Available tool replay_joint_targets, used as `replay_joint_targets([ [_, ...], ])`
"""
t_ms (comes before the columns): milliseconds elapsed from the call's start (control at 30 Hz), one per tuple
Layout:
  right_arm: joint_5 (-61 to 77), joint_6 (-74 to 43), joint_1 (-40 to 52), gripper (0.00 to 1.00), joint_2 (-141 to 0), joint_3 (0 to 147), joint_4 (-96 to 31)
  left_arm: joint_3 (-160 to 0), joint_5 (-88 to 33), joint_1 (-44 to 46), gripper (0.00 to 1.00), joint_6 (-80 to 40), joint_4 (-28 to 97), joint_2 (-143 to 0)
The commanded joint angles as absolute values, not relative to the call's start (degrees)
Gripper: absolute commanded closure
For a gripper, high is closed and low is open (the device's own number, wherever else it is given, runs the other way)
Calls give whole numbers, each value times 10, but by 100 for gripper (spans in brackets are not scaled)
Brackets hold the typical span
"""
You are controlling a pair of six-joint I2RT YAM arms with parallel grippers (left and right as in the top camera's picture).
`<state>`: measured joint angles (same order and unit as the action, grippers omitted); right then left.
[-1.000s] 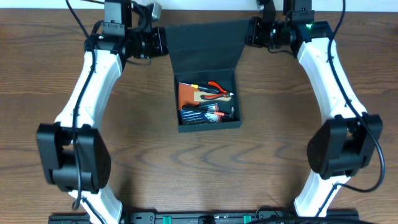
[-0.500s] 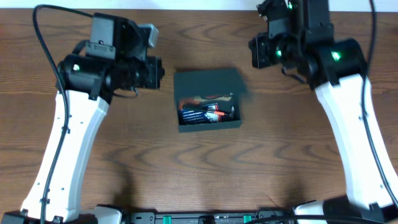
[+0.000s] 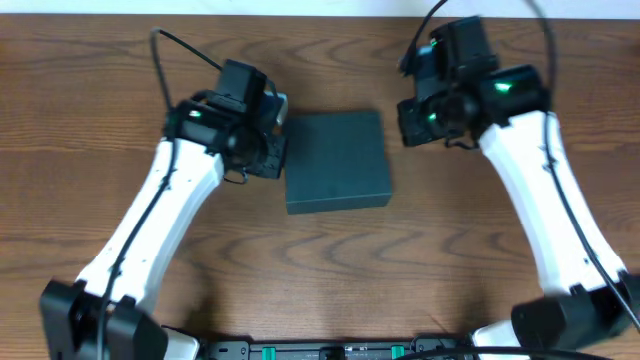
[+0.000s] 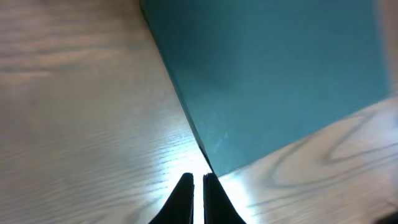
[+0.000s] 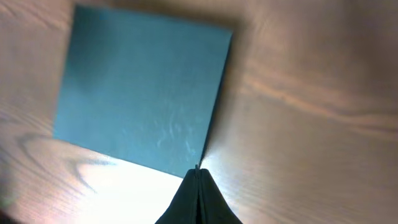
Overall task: Pack container
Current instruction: 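Lower the lid onto the box with both grippers and press it shut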
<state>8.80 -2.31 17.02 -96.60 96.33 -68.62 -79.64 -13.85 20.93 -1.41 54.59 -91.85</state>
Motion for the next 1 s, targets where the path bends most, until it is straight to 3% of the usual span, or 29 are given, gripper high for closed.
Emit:
replay_joint_targets([
  [0,141,-19,176,99,-993,916,-670,-773,-130,230,94,4,525,-940],
  [533,148,-38,203,99,-1042,779,-580,-765,-128,262,94,21,503,-1081],
  [733,148,-53,203,99,-1037,781,-588,-772,-128,261,94,22,531,-1067],
  [967,119,-67,203,99,-955,832,-605,-844,-81,260,94,21,662,-966],
])
